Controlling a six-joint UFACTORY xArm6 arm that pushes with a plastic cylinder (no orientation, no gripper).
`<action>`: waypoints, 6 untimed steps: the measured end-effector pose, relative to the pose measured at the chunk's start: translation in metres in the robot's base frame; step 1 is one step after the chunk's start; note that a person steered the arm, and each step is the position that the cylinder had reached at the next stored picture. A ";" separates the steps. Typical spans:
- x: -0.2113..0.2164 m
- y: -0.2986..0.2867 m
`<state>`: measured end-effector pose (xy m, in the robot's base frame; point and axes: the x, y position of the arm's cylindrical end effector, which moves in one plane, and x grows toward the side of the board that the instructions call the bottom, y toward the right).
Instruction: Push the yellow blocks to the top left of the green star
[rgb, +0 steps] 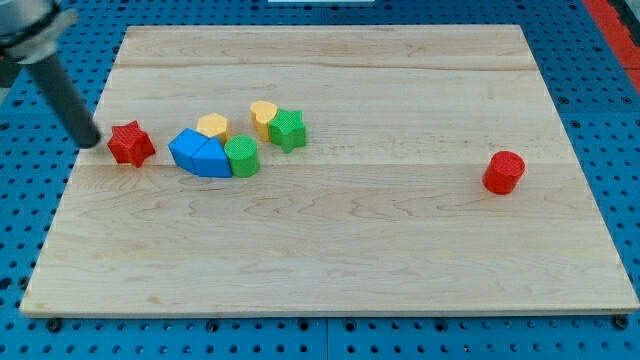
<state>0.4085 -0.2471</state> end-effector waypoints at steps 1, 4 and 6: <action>-0.005 0.091; -0.017 0.197; 0.028 0.057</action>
